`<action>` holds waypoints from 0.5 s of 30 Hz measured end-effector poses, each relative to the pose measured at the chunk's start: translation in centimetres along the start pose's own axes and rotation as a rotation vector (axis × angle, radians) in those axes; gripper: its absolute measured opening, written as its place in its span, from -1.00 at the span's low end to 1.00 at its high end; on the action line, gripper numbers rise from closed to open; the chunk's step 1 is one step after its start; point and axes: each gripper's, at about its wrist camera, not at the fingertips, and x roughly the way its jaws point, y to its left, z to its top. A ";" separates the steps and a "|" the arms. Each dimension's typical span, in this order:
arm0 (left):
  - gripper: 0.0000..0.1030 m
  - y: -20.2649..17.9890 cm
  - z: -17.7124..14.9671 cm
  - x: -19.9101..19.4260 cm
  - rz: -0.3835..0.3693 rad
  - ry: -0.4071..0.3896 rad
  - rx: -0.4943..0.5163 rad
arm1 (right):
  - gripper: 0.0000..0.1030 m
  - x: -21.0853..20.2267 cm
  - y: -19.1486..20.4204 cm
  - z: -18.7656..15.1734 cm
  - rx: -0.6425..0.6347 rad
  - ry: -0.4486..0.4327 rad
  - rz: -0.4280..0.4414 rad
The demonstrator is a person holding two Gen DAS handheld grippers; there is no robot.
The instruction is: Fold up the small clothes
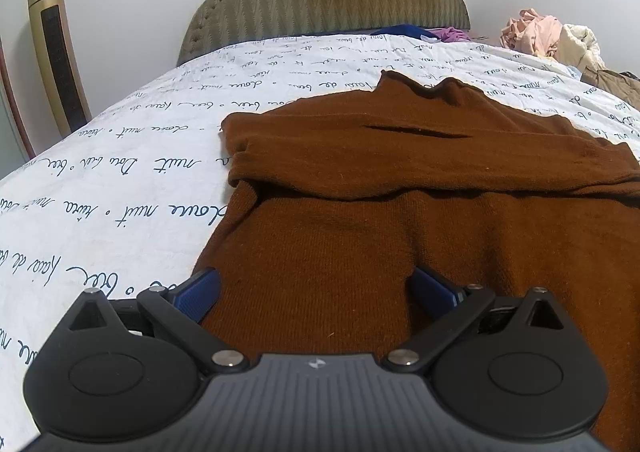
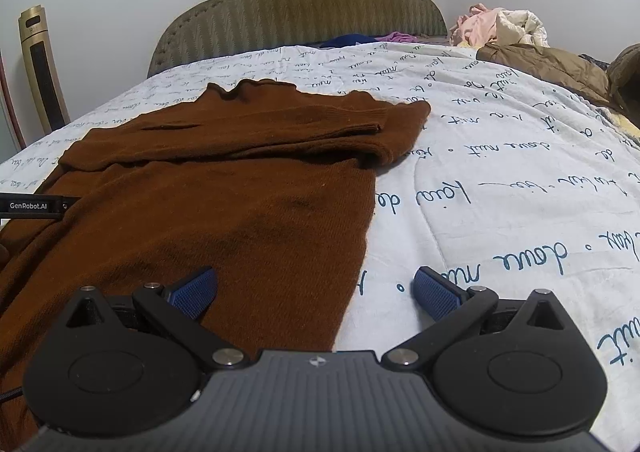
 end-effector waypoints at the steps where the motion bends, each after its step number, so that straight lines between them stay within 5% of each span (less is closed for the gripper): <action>1: 1.00 0.0 0.0 0.0 0.000 0.000 0.000 | 1.00 0.0 0.0 0.0 0.000 0.002 0.000; 15: 1.00 2.3 0.2 -2.7 -0.053 0.037 -0.028 | 1.00 -1.6 -0.4 0.2 0.062 0.046 0.079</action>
